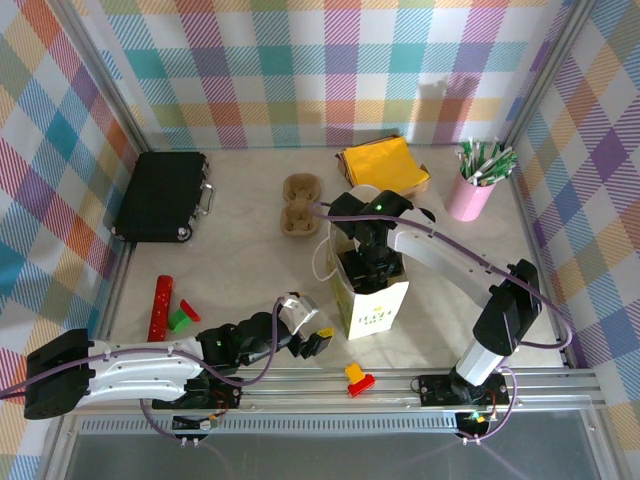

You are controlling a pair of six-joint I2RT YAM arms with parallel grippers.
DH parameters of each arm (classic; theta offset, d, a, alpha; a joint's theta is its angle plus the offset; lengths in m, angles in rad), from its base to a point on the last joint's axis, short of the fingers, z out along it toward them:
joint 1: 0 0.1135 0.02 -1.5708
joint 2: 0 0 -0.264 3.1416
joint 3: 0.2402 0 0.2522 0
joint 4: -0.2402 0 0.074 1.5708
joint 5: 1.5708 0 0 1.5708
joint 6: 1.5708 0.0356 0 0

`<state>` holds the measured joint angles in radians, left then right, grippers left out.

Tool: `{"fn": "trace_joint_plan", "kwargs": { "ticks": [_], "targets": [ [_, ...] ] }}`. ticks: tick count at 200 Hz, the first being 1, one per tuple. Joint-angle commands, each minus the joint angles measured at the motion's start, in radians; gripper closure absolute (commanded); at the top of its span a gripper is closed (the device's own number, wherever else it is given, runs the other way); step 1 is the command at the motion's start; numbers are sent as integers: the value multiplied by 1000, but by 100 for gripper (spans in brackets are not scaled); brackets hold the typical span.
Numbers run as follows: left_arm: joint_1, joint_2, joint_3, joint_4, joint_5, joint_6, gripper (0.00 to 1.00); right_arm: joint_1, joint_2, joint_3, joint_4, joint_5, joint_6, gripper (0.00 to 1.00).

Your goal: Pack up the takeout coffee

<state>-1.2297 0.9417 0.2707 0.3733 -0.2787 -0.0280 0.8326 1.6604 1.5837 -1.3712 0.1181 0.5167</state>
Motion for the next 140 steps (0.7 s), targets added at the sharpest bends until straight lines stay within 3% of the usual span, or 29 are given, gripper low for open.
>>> {"fn": "trace_joint_plan", "kwargs": {
  "ticks": [1,140],
  "targets": [
    [9,6,15,35,-2,22,12,7,5,-10,2,-8,11,48],
    [9,-7,5,31,-5,11,12,-4,4,-58,49,-36,-2,48]
  ]
}}
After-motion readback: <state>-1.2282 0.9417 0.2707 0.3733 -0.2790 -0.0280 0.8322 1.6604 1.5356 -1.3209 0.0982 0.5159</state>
